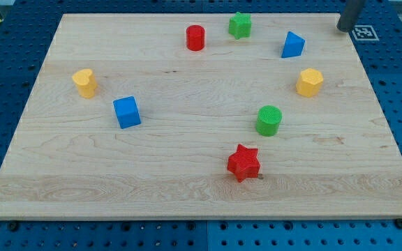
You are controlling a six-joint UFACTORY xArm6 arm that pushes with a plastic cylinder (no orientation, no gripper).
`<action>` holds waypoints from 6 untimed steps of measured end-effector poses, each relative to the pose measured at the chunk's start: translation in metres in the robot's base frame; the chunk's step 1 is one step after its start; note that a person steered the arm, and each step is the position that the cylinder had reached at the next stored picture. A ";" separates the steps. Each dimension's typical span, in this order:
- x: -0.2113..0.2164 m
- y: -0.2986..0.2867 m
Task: Slide the arm to the top right of the blue triangle
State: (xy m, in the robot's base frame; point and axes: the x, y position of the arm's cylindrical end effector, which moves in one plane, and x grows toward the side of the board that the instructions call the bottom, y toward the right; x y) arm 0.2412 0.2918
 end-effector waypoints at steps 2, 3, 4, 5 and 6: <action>0.003 -0.061; 0.003 -0.075; 0.003 -0.075; 0.004 -0.074; 0.004 -0.074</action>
